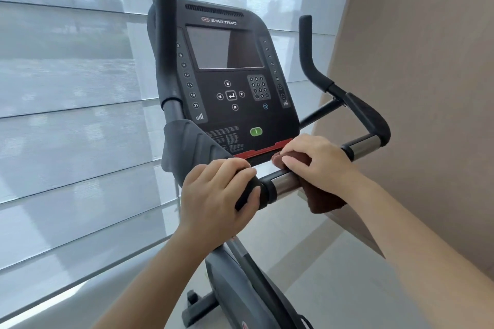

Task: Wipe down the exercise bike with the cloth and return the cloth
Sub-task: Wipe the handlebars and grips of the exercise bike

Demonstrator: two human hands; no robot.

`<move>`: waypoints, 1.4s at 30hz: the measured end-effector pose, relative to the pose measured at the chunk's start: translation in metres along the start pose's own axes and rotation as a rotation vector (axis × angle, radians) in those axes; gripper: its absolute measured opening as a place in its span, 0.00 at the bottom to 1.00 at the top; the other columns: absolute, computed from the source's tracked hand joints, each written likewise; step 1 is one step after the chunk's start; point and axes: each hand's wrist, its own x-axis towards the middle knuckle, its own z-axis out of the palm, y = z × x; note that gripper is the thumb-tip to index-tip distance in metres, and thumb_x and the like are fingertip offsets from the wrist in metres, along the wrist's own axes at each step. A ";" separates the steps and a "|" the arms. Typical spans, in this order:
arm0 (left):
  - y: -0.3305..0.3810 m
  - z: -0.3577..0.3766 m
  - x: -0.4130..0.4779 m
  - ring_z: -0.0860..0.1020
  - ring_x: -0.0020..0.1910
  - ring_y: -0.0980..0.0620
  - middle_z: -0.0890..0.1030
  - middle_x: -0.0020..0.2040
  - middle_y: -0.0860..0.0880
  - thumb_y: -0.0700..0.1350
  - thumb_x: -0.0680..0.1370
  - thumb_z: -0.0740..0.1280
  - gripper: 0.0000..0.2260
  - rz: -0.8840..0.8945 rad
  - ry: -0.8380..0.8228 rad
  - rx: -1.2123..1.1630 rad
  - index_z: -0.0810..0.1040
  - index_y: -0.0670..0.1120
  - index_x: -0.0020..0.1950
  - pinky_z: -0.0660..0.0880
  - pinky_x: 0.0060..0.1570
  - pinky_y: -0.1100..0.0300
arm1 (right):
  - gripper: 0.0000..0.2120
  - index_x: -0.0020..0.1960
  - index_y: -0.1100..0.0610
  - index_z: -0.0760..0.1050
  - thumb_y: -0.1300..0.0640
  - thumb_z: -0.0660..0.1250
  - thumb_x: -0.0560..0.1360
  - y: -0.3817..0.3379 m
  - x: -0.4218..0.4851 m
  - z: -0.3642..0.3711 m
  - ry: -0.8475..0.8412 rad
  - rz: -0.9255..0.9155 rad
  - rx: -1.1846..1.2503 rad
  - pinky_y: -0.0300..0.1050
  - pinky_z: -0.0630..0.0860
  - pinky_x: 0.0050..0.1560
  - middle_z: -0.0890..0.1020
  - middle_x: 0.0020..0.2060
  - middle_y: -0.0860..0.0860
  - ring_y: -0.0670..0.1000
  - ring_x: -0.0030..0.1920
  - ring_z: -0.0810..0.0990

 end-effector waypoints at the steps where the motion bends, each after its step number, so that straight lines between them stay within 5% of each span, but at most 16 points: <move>1: 0.000 0.000 0.000 0.80 0.41 0.51 0.83 0.43 0.51 0.48 0.73 0.65 0.09 0.001 0.006 -0.013 0.82 0.46 0.42 0.70 0.35 0.56 | 0.07 0.49 0.47 0.78 0.49 0.62 0.74 -0.011 -0.001 0.004 -0.008 -0.047 0.026 0.50 0.73 0.55 0.79 0.48 0.44 0.49 0.50 0.76; 4: -0.001 0.001 -0.001 0.79 0.38 0.51 0.83 0.41 0.52 0.49 0.72 0.67 0.08 -0.013 0.027 -0.065 0.82 0.46 0.40 0.69 0.33 0.57 | 0.08 0.50 0.44 0.78 0.48 0.62 0.74 -0.037 0.000 0.014 -0.095 -0.144 0.133 0.47 0.74 0.55 0.80 0.47 0.44 0.45 0.49 0.77; 9: -0.004 0.001 -0.002 0.79 0.36 0.51 0.83 0.39 0.52 0.49 0.71 0.67 0.08 -0.012 0.048 -0.104 0.82 0.45 0.40 0.68 0.32 0.58 | 0.09 0.49 0.46 0.81 0.54 0.63 0.74 -0.027 0.014 -0.003 -0.232 -0.006 0.122 0.51 0.73 0.58 0.82 0.47 0.45 0.46 0.52 0.77; 18: -0.007 0.006 -0.004 0.80 0.33 0.49 0.82 0.37 0.50 0.46 0.70 0.68 0.07 0.045 0.144 -0.129 0.82 0.44 0.38 0.70 0.26 0.55 | 0.09 0.50 0.48 0.80 0.55 0.63 0.73 -0.037 0.008 0.008 -0.186 -0.077 0.130 0.49 0.75 0.53 0.82 0.44 0.46 0.46 0.47 0.78; 27: -0.005 0.006 -0.003 0.80 0.32 0.49 0.82 0.35 0.50 0.45 0.70 0.66 0.07 0.029 0.167 -0.115 0.82 0.44 0.36 0.69 0.26 0.57 | 0.08 0.40 0.42 0.79 0.53 0.63 0.72 -0.019 0.011 -0.002 -0.115 0.051 0.055 0.51 0.74 0.53 0.81 0.43 0.46 0.49 0.48 0.77; 30: -0.003 0.009 -0.002 0.81 0.34 0.51 0.83 0.36 0.52 0.46 0.69 0.67 0.07 0.008 0.200 -0.092 0.83 0.46 0.35 0.68 0.27 0.57 | 0.11 0.45 0.48 0.81 0.50 0.61 0.70 -0.038 -0.005 0.026 0.140 -0.142 0.112 0.50 0.75 0.50 0.82 0.41 0.48 0.50 0.46 0.78; 34: -0.001 0.011 -0.002 0.81 0.35 0.52 0.83 0.36 0.52 0.46 0.70 0.66 0.08 -0.024 0.200 -0.057 0.83 0.46 0.34 0.69 0.27 0.56 | 0.12 0.47 0.59 0.82 0.57 0.62 0.70 -0.013 -0.018 0.049 0.582 -0.320 0.157 0.53 0.76 0.52 0.83 0.44 0.55 0.55 0.47 0.80; 39: 0.005 0.013 0.001 0.81 0.33 0.51 0.83 0.34 0.51 0.43 0.69 0.64 0.09 -0.049 0.238 -0.031 0.82 0.45 0.32 0.70 0.27 0.56 | 0.13 0.44 0.62 0.81 0.57 0.60 0.72 0.011 -0.016 0.082 1.023 -0.233 0.158 0.54 0.77 0.51 0.83 0.44 0.60 0.57 0.47 0.80; 42: 0.007 0.013 0.001 0.80 0.31 0.50 0.83 0.34 0.51 0.42 0.68 0.64 0.08 -0.075 0.220 0.004 0.82 0.45 0.32 0.71 0.27 0.56 | 0.12 0.47 0.58 0.79 0.54 0.59 0.74 -0.013 -0.018 0.108 1.141 -0.221 0.226 0.54 0.75 0.55 0.82 0.47 0.58 0.58 0.50 0.79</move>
